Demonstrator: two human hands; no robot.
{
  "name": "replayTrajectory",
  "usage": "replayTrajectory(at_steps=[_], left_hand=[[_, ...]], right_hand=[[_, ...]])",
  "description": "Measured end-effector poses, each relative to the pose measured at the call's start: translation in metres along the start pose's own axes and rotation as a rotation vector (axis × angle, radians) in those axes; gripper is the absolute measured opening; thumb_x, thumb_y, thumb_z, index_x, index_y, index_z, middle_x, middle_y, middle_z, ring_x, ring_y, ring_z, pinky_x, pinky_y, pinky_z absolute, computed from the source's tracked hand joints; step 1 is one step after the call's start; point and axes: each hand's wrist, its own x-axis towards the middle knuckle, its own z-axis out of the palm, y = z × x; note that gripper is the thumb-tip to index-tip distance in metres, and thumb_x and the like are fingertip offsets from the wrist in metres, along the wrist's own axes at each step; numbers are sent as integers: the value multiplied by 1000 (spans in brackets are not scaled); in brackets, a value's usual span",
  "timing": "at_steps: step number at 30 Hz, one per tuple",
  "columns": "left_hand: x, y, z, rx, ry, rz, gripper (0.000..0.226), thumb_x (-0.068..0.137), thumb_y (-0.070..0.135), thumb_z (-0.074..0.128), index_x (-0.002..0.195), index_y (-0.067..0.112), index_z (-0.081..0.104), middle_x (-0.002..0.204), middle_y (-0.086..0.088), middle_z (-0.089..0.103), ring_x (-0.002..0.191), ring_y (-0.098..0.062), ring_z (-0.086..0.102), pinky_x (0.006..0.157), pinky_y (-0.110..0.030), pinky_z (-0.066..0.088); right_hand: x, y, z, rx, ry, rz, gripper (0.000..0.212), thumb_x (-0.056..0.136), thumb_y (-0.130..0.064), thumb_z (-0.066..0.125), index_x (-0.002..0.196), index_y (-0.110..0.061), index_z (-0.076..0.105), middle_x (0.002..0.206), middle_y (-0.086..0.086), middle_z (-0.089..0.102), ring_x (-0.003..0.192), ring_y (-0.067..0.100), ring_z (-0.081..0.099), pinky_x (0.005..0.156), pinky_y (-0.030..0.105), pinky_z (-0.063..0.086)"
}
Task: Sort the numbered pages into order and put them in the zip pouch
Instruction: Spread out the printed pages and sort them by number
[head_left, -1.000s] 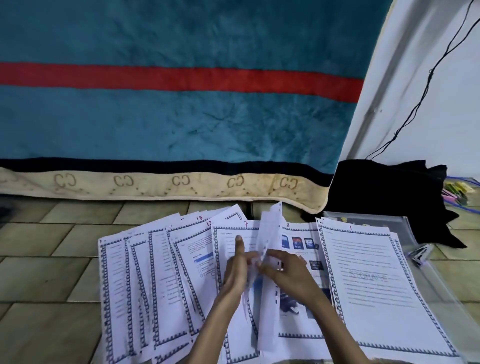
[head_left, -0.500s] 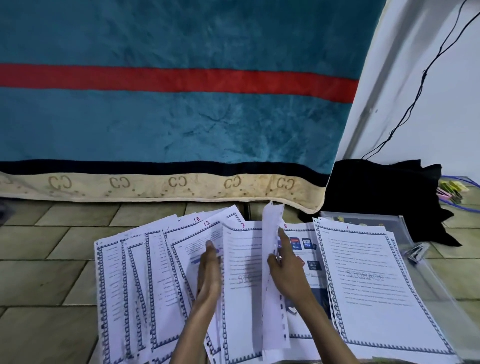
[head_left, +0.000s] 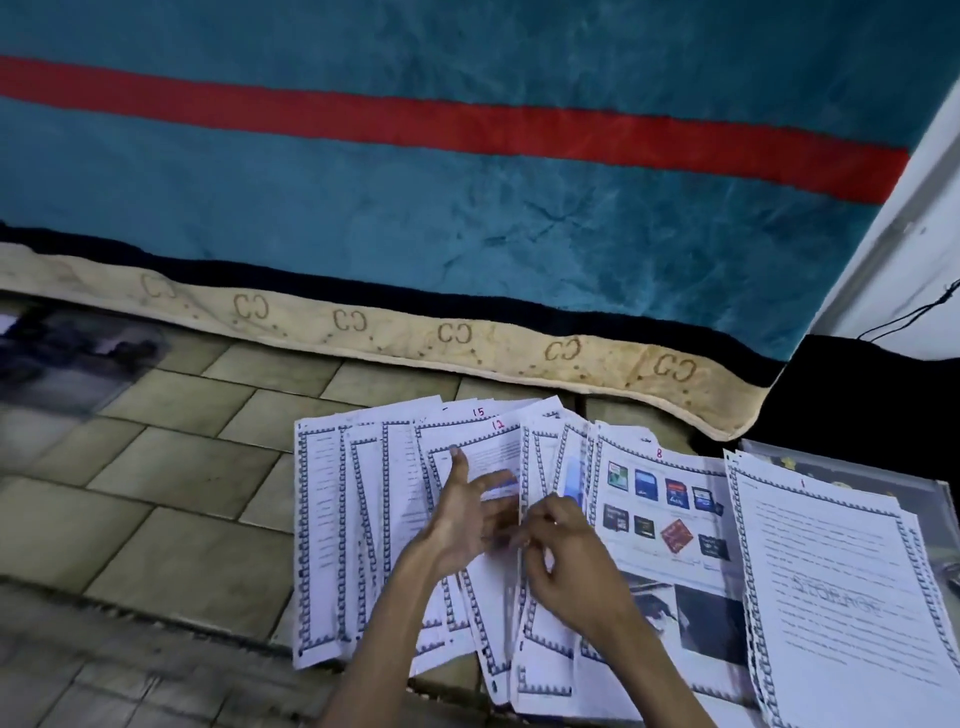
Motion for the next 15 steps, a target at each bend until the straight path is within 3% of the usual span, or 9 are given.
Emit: replayTrajectory(at_steps=[3, 6, 7, 9, 11, 15], left_hand=[[4, 22, -6, 146, -55, -19, 90, 81, 74, -1, 127, 16, 50, 109, -16, 64, 92, -24, 62, 74, -33, 47], [7, 40, -8, 346, 14, 53, 76, 88, 67, 6, 126, 18, 50, 120, -13, 61, 106, -27, 59, 87, -37, 44], [6, 42, -12, 450, 99, 127, 67, 92, 61, 13, 125, 17, 51, 120, -9, 61, 107, -26, 57, 91, -36, 41], [3, 38, -23, 726, 363, 323, 47, 99, 45, 23, 122, 16, 52, 119, -4, 61, 113, -23, 51, 97, -32, 35], [-3, 22, -39, 974, 580, 430, 44, 100, 34, 29, 133, 11, 45, 139, -9, 49, 131, -24, 41, 107, -31, 29], [-20, -27, -66, 1248, 785, 328, 52, 99, 37, 28, 145, 14, 25, 157, -10, 16, 146, -26, 8, 117, -44, 10]], right_hand=[[-5, -17, 21, -59, -263, -183, 28, 74, -16, 40, 74, -15, 68, 81, 1, 63, 87, 9, 47, 78, 23, 42], [-13, -12, 45, -183, -190, -263, 24, 77, -21, 44, 83, -20, 68, 88, -4, 66, 93, 12, 54, 79, 25, 50], [-15, -8, 51, -221, -162, -240, 26, 84, -26, 43, 92, -22, 68, 98, -4, 67, 103, 15, 58, 87, 28, 49], [-16, -3, 56, -291, -164, -157, 40, 97, -37, 29, 111, -25, 65, 121, -2, 64, 123, 21, 54, 104, 35, 34], [-14, -1, 59, -375, -195, -107, 47, 98, -47, 21, 125, -30, 55, 137, -1, 54, 133, 23, 43, 109, 40, 20], [-9, 0, 65, -435, -262, -73, 51, 96, -58, 20, 143, -39, 30, 151, -2, 34, 141, 25, 27, 108, 46, 9]])
